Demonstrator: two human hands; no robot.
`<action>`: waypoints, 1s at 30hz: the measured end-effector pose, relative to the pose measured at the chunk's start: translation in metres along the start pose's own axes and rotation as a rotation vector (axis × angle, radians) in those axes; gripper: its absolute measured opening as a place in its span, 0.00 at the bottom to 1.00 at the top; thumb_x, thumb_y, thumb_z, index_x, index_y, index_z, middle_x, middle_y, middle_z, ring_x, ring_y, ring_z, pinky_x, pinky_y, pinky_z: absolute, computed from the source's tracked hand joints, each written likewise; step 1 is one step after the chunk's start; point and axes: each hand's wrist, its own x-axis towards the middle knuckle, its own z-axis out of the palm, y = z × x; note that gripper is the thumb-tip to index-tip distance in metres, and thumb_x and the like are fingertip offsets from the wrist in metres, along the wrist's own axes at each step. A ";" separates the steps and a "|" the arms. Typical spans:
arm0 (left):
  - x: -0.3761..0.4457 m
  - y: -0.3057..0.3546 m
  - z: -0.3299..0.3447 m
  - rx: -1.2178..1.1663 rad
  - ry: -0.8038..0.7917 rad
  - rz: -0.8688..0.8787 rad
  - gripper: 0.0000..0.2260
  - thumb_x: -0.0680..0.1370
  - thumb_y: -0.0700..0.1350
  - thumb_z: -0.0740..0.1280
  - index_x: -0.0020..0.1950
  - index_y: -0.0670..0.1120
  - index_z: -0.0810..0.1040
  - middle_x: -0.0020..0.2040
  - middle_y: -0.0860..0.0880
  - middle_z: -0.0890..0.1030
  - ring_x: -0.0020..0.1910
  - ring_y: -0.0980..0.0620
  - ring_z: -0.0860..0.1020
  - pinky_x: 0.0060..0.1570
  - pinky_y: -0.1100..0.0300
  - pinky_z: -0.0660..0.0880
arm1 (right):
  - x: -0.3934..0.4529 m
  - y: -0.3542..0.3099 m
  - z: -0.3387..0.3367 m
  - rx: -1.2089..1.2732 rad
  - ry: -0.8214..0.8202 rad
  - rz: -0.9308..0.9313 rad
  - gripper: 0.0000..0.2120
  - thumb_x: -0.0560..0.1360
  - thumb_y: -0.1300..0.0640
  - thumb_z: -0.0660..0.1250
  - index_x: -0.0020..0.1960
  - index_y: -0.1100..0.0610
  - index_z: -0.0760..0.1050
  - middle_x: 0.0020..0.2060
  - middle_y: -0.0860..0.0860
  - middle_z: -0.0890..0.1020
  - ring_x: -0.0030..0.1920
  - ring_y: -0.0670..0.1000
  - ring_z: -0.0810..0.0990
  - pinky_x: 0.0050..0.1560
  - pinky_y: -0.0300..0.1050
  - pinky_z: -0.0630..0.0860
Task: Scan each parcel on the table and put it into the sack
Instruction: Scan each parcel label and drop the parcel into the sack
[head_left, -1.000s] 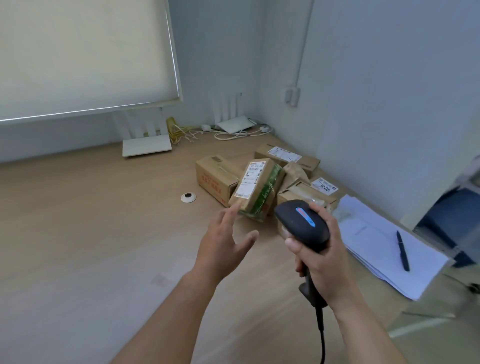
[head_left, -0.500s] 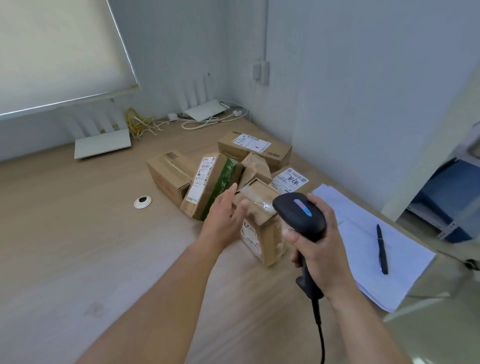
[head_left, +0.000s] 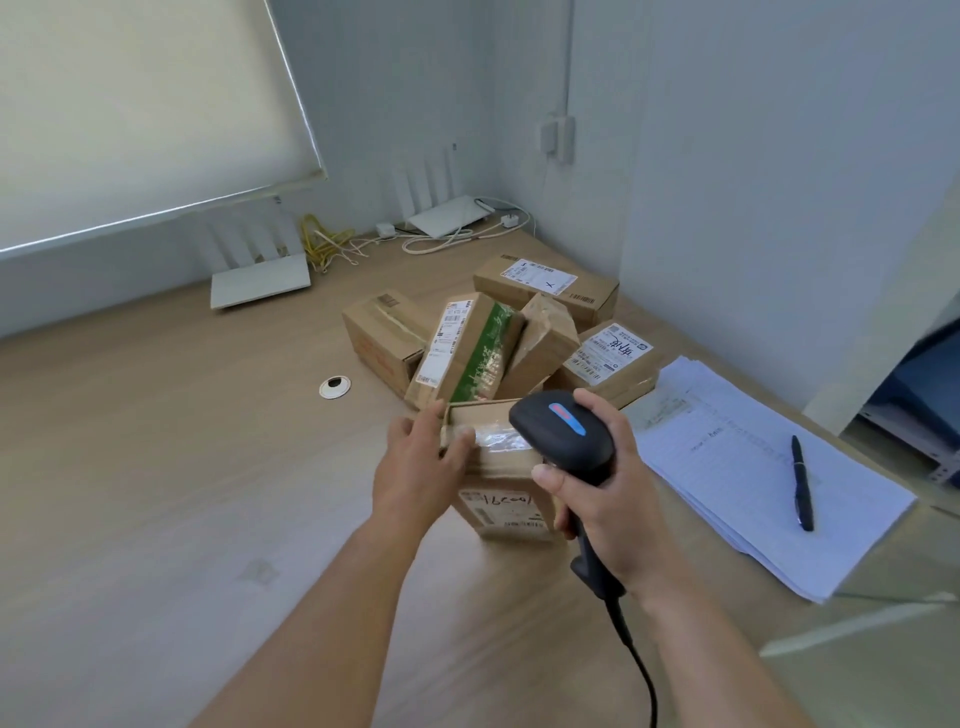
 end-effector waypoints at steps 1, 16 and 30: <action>-0.006 -0.009 -0.006 0.018 -0.004 -0.016 0.24 0.79 0.58 0.59 0.74 0.55 0.63 0.64 0.47 0.67 0.59 0.47 0.74 0.57 0.55 0.70 | -0.003 -0.001 0.010 0.004 -0.021 -0.004 0.32 0.72 0.67 0.73 0.65 0.38 0.69 0.46 0.55 0.78 0.28 0.48 0.74 0.28 0.41 0.74; -0.059 -0.114 -0.056 -0.152 -0.155 -0.152 0.33 0.72 0.74 0.47 0.73 0.62 0.61 0.59 0.44 0.75 0.60 0.44 0.73 0.60 0.48 0.71 | -0.038 0.015 0.119 0.118 -0.210 0.088 0.29 0.72 0.66 0.73 0.64 0.42 0.70 0.47 0.49 0.81 0.28 0.53 0.75 0.27 0.45 0.74; -0.040 -0.080 -0.048 0.436 -0.229 0.049 0.39 0.70 0.73 0.58 0.77 0.61 0.51 0.79 0.46 0.49 0.77 0.45 0.48 0.73 0.50 0.54 | -0.030 0.014 0.088 0.131 -0.151 0.070 0.29 0.73 0.68 0.72 0.65 0.41 0.70 0.36 0.51 0.81 0.25 0.55 0.73 0.26 0.46 0.72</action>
